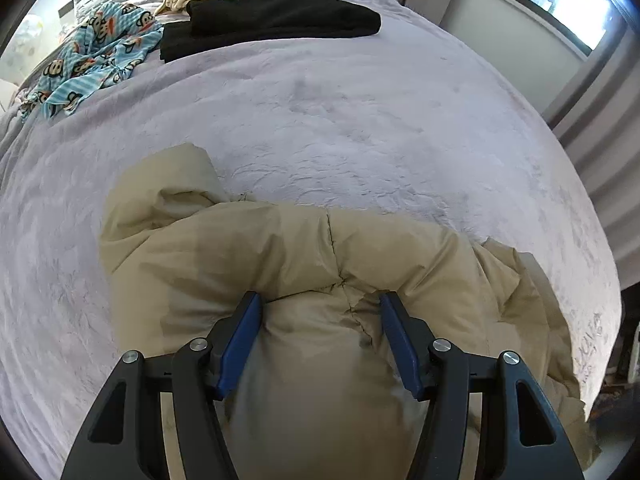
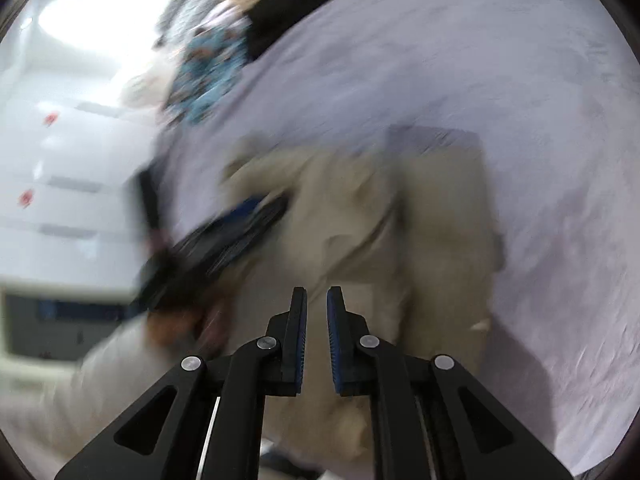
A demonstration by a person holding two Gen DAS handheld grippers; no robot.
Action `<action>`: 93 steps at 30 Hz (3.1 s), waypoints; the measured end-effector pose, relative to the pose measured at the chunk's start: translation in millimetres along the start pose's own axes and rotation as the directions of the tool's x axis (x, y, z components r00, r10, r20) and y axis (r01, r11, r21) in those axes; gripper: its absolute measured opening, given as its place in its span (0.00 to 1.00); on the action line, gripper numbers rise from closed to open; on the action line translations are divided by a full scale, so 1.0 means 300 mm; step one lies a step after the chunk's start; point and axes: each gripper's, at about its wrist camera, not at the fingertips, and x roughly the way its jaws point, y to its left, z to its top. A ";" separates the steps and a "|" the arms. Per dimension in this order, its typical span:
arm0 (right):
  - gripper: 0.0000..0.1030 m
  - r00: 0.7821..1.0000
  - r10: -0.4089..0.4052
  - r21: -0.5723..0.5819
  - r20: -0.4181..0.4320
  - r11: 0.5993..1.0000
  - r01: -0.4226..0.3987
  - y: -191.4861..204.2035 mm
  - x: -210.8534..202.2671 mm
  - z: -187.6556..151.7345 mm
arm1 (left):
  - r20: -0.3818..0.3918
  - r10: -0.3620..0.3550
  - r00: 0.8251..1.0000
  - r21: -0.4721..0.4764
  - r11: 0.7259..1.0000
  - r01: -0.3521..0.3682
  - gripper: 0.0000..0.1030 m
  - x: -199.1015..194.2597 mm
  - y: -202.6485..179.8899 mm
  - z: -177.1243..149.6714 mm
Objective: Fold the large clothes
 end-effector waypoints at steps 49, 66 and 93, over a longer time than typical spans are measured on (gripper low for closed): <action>0.77 0.957 -0.289 0.016 -0.034 0.957 0.290 -0.079 0.098 -0.052 | -0.183 0.061 0.981 -0.192 0.977 -0.096 0.81 -0.313 0.143 -0.420; 1.00 0.958 -0.285 0.067 -0.012 0.956 0.285 -0.225 0.051 0.013 | -0.189 0.077 0.979 -0.168 0.980 -0.110 1.00 -0.271 0.146 -0.404; 1.00 0.971 0.109 0.145 -0.210 0.986 -0.080 -0.371 0.360 0.194 | -0.098 -0.517 0.851 -0.546 0.743 0.388 1.00 0.063 0.443 -0.303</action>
